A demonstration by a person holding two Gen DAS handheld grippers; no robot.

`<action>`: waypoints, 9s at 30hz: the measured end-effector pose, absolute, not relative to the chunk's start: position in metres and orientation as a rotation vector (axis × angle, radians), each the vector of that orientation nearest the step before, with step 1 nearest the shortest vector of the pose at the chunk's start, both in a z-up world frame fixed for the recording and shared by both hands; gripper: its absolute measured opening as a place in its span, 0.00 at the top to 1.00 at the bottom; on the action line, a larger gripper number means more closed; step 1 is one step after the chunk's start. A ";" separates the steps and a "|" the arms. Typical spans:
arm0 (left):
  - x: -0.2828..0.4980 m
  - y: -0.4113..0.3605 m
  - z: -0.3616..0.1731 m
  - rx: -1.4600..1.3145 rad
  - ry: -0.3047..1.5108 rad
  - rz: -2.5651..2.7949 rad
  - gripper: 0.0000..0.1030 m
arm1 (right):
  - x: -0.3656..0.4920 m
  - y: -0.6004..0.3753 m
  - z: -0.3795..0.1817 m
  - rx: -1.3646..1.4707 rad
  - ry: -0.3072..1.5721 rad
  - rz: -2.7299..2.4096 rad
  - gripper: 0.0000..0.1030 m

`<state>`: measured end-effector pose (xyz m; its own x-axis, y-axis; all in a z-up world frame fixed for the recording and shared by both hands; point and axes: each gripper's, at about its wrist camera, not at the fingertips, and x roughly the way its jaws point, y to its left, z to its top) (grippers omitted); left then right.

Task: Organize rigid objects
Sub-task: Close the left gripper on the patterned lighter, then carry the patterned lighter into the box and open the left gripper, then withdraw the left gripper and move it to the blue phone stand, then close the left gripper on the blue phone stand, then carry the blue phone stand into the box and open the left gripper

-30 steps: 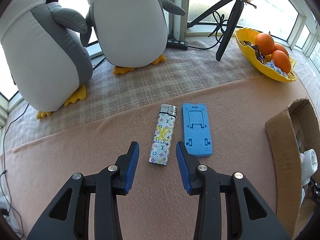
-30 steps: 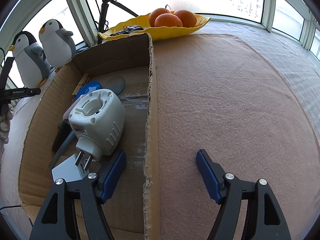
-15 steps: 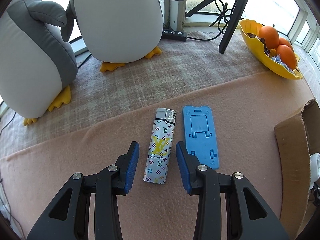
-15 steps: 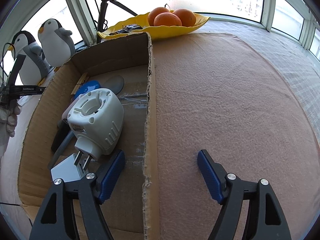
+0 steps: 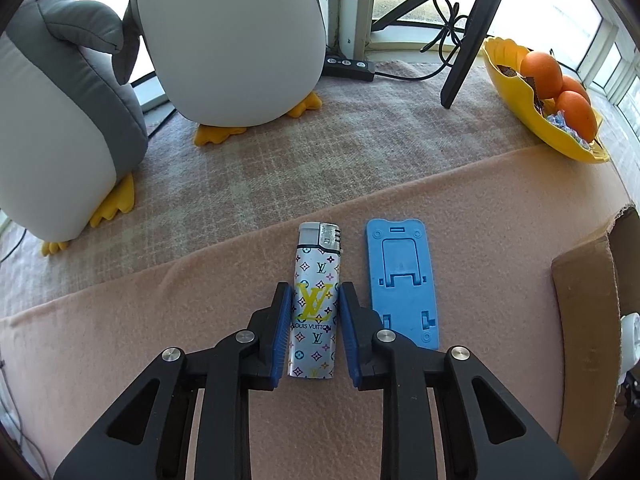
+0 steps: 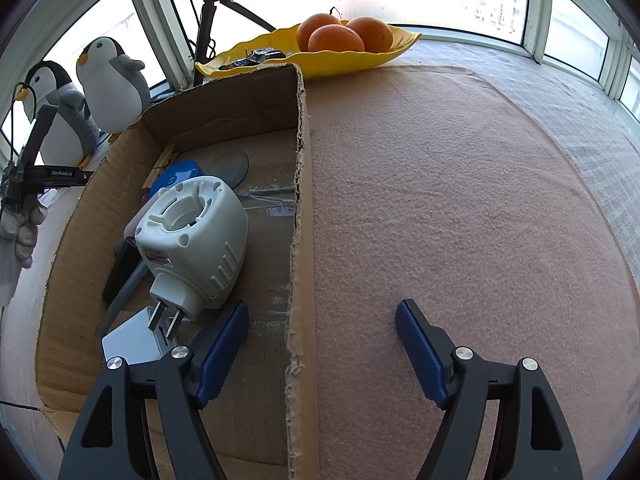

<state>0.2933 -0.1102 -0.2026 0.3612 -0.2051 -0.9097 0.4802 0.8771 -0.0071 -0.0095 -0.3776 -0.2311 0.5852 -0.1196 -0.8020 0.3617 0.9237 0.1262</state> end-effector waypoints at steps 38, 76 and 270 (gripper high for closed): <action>0.176 -0.086 -0.170 0.202 1.069 -0.450 0.79 | -0.011 -0.378 -0.230 0.309 0.899 -0.294 0.20; 0.077 -0.258 -0.111 0.364 0.922 -0.843 0.79 | -0.012 -0.382 -0.230 0.321 0.891 -0.300 0.17; 0.082 -0.257 -0.119 0.411 0.968 -0.814 0.38 | -0.011 -0.385 -0.231 0.334 0.893 -0.314 0.14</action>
